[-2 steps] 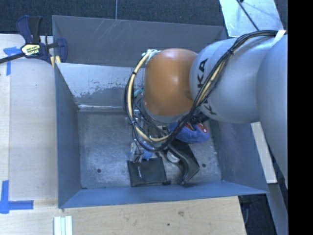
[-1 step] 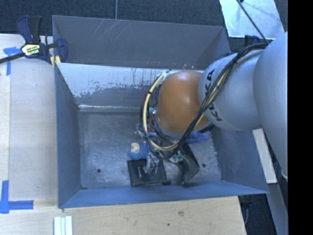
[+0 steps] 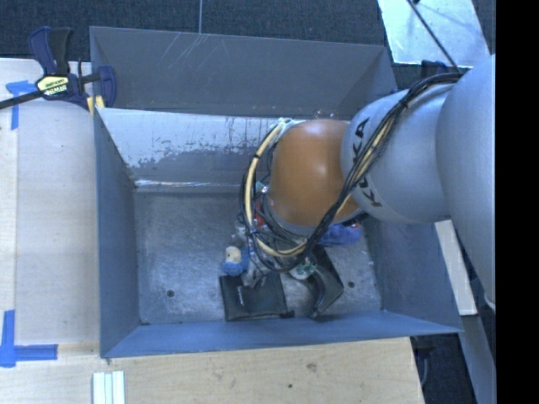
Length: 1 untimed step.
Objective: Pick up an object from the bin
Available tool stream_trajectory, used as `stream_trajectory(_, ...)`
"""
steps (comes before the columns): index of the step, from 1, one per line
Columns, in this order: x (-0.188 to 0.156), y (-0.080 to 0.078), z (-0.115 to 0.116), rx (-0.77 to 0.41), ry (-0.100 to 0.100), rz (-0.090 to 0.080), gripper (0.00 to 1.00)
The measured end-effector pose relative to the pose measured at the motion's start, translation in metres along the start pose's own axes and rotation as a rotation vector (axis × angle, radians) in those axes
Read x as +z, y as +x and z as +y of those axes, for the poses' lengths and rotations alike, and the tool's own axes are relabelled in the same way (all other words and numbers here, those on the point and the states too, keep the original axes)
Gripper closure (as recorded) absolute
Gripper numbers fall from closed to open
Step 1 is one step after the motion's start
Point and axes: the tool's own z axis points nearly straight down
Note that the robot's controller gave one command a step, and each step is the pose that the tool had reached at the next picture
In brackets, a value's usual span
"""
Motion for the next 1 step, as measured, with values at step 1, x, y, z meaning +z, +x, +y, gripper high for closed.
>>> stream_trajectory(1, -0.1174, 0.0201, 0.0115, -0.049, 0.0, -0.007, 1.0)
